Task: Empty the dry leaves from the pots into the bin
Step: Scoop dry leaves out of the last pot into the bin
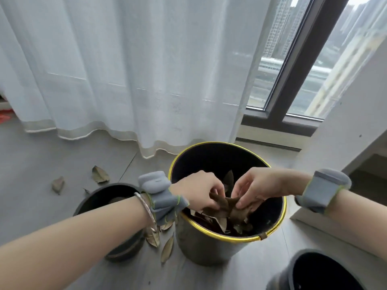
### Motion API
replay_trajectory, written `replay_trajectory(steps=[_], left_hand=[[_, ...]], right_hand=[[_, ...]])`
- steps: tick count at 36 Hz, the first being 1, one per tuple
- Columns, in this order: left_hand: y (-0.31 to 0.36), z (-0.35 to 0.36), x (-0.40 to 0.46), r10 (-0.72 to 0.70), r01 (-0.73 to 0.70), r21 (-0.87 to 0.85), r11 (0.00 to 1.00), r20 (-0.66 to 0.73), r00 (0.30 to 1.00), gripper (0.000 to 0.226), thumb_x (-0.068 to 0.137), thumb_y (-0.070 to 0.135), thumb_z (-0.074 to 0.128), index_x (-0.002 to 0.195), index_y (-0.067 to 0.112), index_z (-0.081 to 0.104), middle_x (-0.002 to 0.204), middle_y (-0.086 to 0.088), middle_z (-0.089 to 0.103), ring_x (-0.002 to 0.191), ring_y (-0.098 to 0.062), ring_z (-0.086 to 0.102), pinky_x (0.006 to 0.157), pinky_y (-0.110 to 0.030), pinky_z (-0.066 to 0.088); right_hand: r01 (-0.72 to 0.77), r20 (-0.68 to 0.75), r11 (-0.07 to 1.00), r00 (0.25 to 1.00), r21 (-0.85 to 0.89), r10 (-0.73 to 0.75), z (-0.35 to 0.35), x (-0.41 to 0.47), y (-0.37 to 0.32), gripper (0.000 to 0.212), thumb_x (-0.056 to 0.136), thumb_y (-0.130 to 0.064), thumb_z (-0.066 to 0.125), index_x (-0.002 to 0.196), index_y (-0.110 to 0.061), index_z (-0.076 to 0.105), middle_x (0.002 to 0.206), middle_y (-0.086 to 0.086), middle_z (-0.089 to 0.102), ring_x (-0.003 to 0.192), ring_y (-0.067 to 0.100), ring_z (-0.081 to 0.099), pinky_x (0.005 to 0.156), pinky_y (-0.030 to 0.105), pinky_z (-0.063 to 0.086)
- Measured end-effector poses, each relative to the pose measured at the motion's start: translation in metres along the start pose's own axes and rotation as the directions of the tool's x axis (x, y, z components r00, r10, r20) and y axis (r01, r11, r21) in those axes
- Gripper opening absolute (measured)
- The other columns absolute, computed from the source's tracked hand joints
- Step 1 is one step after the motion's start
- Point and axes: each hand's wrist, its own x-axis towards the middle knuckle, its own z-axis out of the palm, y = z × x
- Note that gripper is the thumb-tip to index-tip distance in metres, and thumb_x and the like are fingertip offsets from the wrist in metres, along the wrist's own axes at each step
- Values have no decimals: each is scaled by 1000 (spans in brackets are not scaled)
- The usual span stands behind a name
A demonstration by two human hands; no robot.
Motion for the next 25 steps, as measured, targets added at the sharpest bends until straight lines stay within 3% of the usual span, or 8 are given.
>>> replay_trajectory(steps=[4,8,12,15,19,22,25], left_hand=[[4,12,3,-32,24,85,996,96,995,26,86,17,64,111,21,67,108,-1,69,99,-18,64,89,-36,53],[5,19,6,-61,22,177,984,217,974,26,86,18,66,112,18,67,109,-4,69,102,-21,63,90,-39,53],[1,16,8,-46,8,135,991,279,959,26,86,15,66,111,17,68,108,-1,71,101,-17,65,88,-33,53],[-3,8,6,-24,-4,95,995,292,956,29,87,15,65,116,16,66,112,-1,69,104,-15,64,92,-30,52],[-11,-10,-3,10,-5,-24,1000,223,975,27,88,11,64,115,15,67,111,-1,71,101,-10,66,90,-21,50],[-20,-23,-14,47,-38,-108,993,77,996,21,87,12,65,106,17,70,102,1,73,92,-4,68,87,-16,52],[-34,-38,-33,37,-54,-244,968,-75,997,17,87,14,66,103,16,71,96,4,73,87,-3,68,82,-13,52]], right_hand=[[-27,-54,992,998,-123,21,12,8,4,12,81,-5,71,81,-17,70,79,1,70,72,11,68,74,22,58],[-83,-109,948,993,-307,52,22,15,5,12,81,-11,71,82,-24,71,79,-5,66,72,8,61,66,17,52],[-120,-116,917,990,-381,81,28,18,5,23,83,-8,68,104,-15,73,93,2,68,80,12,62,72,17,52],[-115,-117,910,990,-398,73,25,16,0,26,83,-7,68,107,-17,73,104,4,70,88,13,62,73,16,51],[-98,-130,929,990,-356,55,12,15,-9,25,81,-4,69,102,-17,75,102,3,72,91,16,66,72,18,55],[-67,-162,957,987,-284,21,3,17,-17,25,80,-2,69,99,-18,75,101,3,72,93,17,68,76,23,58],[31,-214,977,974,-213,-77,0,22,-32,22,80,-1,69,94,-17,74,92,1,72,83,12,67,68,17,57]])
